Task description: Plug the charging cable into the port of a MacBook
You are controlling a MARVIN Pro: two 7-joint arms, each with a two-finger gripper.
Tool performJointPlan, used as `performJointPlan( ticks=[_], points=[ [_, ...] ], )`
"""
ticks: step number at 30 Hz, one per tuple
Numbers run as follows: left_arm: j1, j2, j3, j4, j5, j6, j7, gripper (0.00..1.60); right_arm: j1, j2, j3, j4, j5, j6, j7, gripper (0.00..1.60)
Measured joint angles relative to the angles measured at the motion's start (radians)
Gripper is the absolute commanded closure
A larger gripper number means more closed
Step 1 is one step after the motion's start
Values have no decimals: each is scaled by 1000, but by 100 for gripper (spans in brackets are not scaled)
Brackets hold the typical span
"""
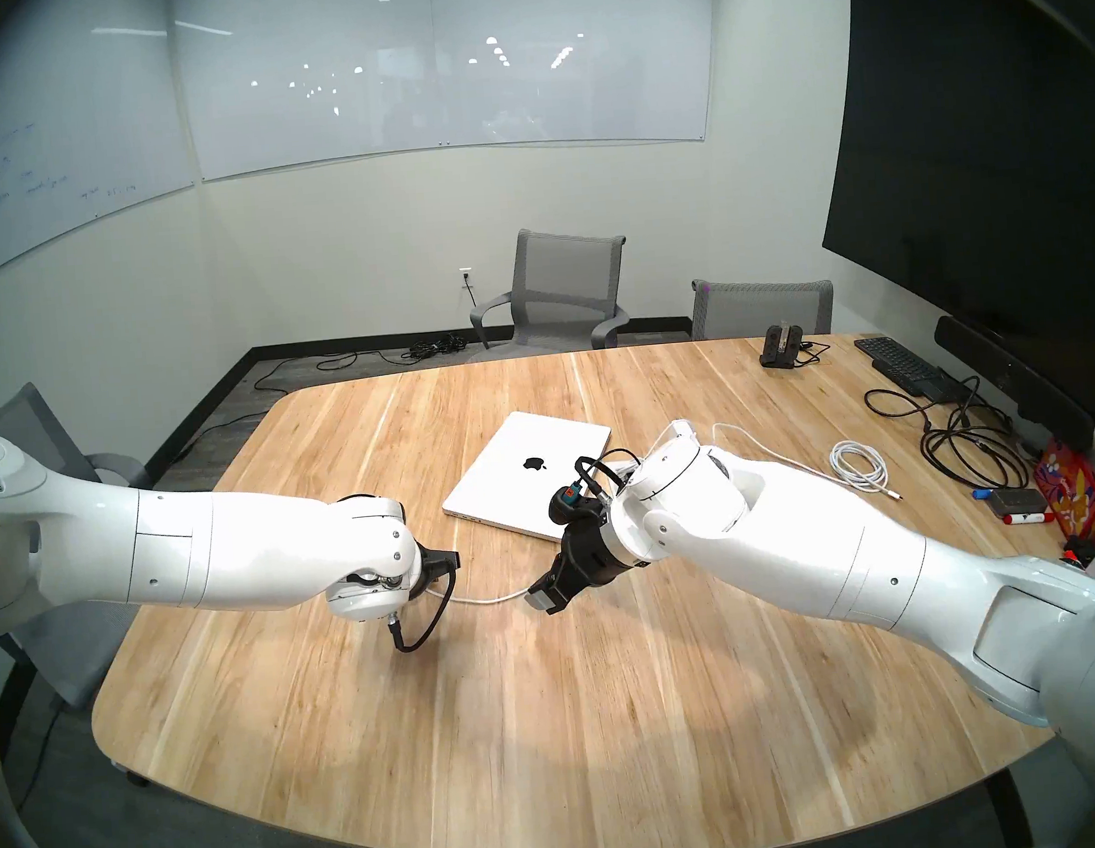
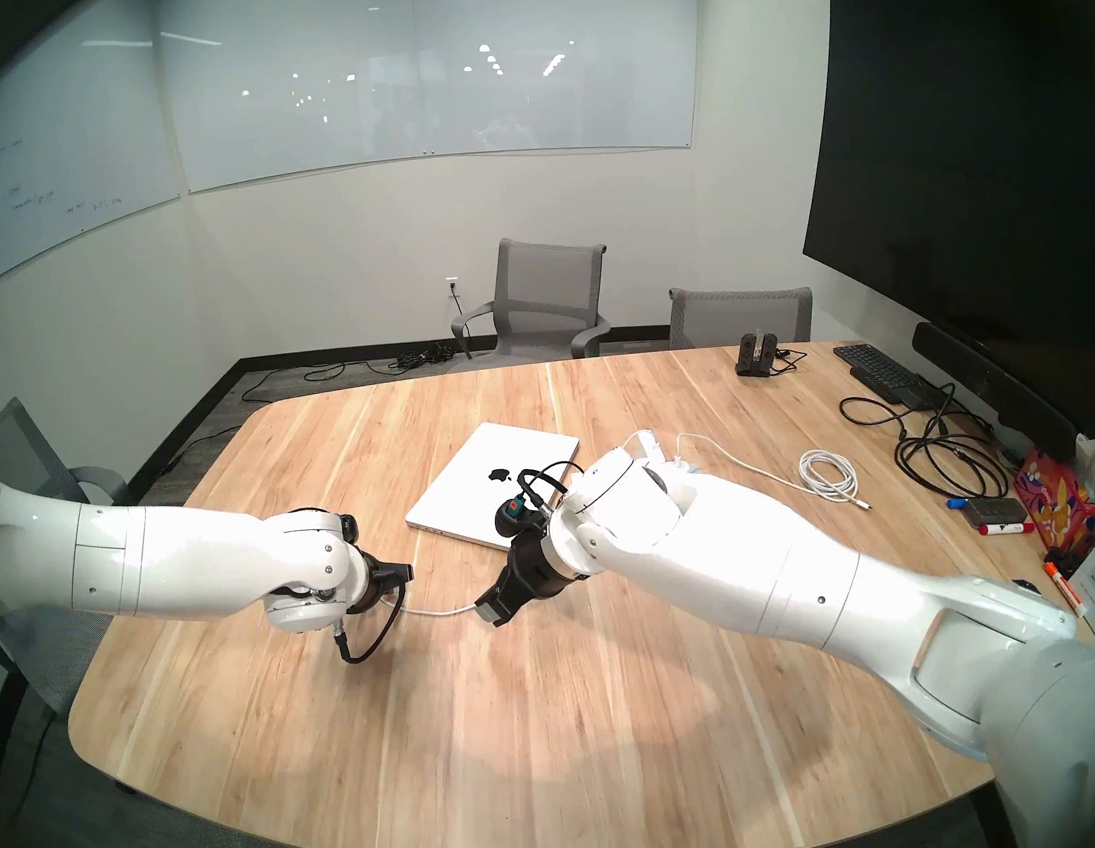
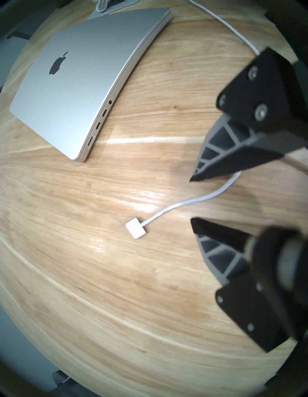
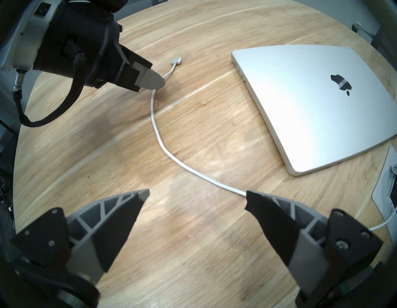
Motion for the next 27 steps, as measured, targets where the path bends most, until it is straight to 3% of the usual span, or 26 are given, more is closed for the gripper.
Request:
performJointPlan(
  ticks=[8,11,12,27],
  points=[
    [3,-9,1,20,-8,12,-14,93,0,0,0,0,0,0,0,0],
    [3,-11,1,26,-9,15,-20,154,0,0,0,0,0,0,0,0],
    [4,-12,1,27,-9,15,-21,160,0,0,0,0,0,0,0,0],
    [2,-5,5,21,8,17,-46,160,0,0,0,0,0,0,0,0]
  ],
)
